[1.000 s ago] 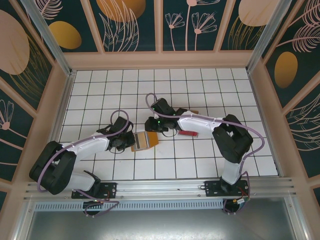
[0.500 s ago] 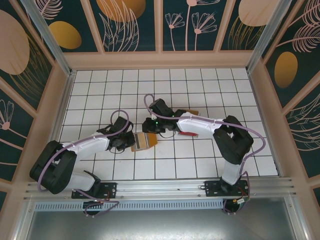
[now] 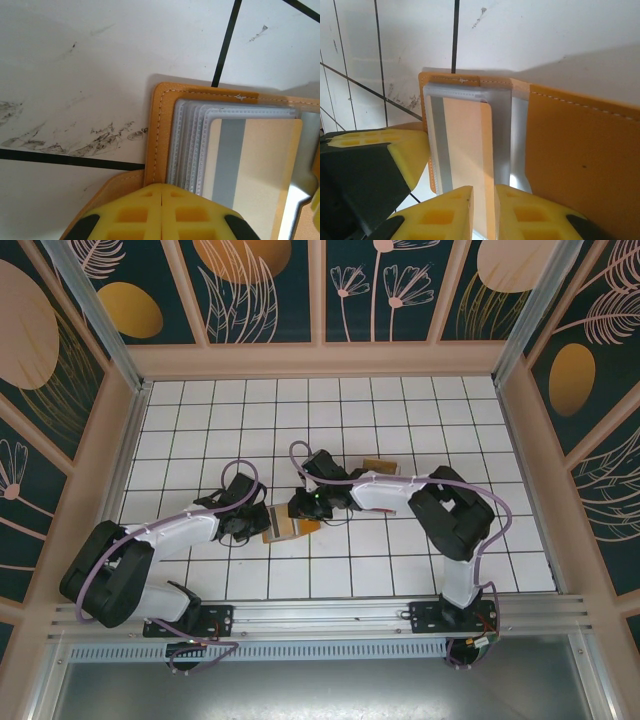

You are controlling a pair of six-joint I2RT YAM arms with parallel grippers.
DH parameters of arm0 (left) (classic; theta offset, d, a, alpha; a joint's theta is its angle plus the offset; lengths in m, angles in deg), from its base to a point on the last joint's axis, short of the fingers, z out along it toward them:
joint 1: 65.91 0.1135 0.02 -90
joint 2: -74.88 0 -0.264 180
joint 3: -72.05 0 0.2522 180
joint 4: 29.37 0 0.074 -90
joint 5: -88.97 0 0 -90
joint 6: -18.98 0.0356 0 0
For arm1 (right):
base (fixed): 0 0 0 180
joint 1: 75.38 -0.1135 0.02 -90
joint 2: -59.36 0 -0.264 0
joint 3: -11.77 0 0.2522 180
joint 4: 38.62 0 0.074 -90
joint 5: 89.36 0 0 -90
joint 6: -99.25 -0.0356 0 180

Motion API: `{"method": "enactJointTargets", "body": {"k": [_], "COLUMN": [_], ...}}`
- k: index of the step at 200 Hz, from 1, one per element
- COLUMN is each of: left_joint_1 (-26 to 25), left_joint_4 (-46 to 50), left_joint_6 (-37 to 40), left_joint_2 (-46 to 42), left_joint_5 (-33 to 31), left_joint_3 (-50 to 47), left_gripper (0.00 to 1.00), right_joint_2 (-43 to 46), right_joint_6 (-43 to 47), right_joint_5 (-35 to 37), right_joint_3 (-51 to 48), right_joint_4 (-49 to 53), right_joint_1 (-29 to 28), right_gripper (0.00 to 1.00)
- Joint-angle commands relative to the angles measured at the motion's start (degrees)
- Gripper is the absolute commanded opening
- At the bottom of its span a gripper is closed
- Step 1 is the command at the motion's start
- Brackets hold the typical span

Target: Take the credit cards out of the card holder

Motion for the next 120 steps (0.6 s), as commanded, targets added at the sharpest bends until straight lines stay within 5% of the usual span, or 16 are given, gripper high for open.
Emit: {"method": "enactJointTargets", "body": {"k": [1,120], "left_joint_1": [0.0,0.0], "left_joint_4": [0.9,0.6], "left_joint_6": [1.0,1.3], "left_joint_2": [1.4,1.9], "left_joint_5": [1.1,1.6], "left_joint_3": [0.2,0.3], "left_gripper": [0.08,0.08], "right_joint_2": [-1.5,-3.8], "right_joint_6": [-0.7,-1.1], "right_joint_5": [-1.7,-4.4], "right_joint_3": [-0.4,-0.2], "right_joint_4": [-1.6,-3.8], "right_joint_1": [0.4,0.5], "right_gripper": [0.19,0.16]}}
